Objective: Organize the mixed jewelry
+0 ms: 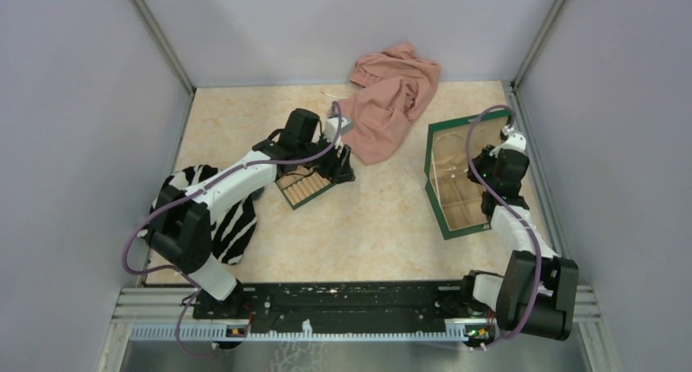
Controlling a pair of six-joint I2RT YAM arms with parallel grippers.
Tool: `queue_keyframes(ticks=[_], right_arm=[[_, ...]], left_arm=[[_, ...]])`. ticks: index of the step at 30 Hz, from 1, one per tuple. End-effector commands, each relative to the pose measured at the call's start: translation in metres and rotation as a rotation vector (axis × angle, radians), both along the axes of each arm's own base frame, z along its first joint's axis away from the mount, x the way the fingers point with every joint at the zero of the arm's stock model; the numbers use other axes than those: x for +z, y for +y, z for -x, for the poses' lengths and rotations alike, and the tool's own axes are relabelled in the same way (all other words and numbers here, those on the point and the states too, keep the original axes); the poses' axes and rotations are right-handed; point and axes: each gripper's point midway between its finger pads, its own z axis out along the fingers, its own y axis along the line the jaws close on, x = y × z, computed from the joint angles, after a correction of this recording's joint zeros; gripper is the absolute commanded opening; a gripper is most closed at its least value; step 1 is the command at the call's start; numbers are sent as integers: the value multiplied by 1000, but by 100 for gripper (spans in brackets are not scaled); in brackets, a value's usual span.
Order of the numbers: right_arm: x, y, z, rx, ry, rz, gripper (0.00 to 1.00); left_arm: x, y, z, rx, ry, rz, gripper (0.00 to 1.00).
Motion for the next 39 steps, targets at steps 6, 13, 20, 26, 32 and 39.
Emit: queue_keyframes(ticks=[6, 13, 20, 26, 32, 39], right_arm=[[26, -17, -11, -66, -72, 52, 42], [83, -13, 6, -77, -195, 53, 59], [134, 41, 26, 96, -331, -58, 57], [143, 154, 45, 380, -298, 23, 57], [83, 270, 62, 640, -132, 147, 61], [34, 316, 29, 699, 63, 184, 61]], left_arm=[[18, 8, -9, 39, -72, -25, 66], [18, 36, -34, 283, -77, -109, 72], [14, 103, -48, 652, -58, -201, 87], [5, 172, -35, 909, 32, -164, 88], [2, 213, -23, 1056, 85, -159, 90], [3, 221, -16, 1083, 117, -130, 90]])
